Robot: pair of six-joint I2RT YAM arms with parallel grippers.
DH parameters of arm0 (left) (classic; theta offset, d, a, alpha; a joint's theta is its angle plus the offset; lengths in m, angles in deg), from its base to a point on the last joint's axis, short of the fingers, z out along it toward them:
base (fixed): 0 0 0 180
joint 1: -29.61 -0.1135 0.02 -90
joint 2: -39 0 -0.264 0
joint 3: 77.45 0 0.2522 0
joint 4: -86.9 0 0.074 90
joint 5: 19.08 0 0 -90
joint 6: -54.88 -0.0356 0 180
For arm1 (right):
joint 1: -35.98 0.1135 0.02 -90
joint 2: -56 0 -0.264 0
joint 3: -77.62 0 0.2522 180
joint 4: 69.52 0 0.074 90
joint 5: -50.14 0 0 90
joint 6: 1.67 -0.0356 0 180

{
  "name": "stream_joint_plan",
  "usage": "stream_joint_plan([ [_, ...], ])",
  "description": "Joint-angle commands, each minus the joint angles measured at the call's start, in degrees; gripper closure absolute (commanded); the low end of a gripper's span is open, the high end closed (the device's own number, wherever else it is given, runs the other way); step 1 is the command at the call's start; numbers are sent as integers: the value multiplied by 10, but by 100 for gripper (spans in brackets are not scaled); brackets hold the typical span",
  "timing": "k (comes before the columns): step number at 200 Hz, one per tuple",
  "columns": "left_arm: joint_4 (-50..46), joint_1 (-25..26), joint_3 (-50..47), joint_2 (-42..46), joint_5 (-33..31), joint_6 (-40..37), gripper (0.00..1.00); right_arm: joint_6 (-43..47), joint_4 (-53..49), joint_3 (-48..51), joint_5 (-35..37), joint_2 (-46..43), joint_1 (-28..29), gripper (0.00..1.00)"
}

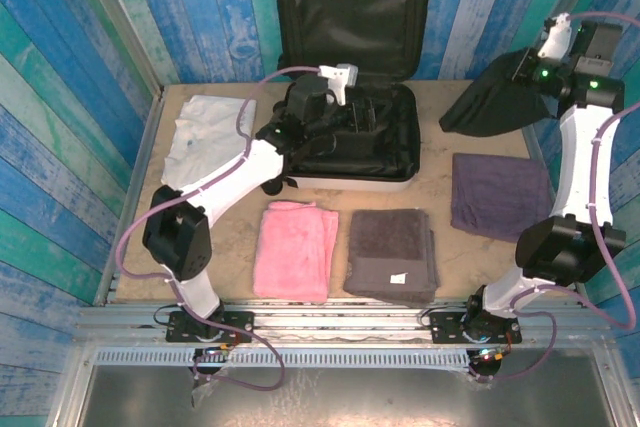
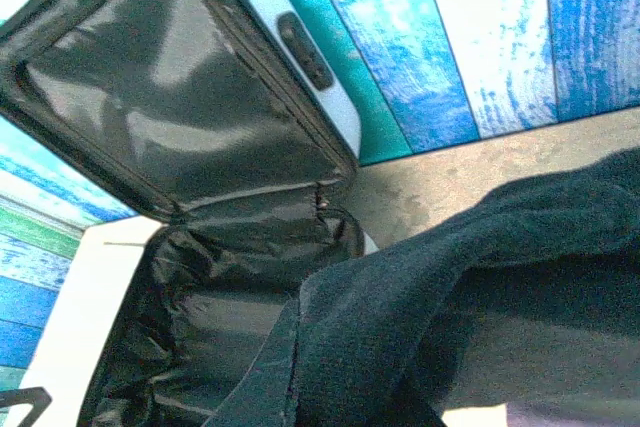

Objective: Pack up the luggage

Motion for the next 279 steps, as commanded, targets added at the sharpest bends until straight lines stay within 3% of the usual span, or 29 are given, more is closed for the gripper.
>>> stream_joint_plan([
  [1,24,2,11,-34,34,25,7,-16,3,-32,-30,-5,7,100],
  [28,83,-7,-36,-32,47,82,7,-42,22,-44,-59,-13,9,100],
  [59,119,-38,-125,-21,29,314,7,-70,41,-63,-104,-11,11,100],
  [81,208,-36,-203,-3,42,451,7,-90,55,-73,-122,-9,14,99],
  [137,387,-10,-300,20,12,722,7,-132,82,-93,-142,-7,31,100],
  [172,536,14,-308,-35,-8,884,7,-152,83,-107,-141,-8,48,100],
  [211,621,30,-287,-94,-49,979,7,-165,92,-104,-138,-21,71,100],
  [279,618,38,-218,-150,-80,993,7,-194,128,-74,-155,-46,94,100],
])
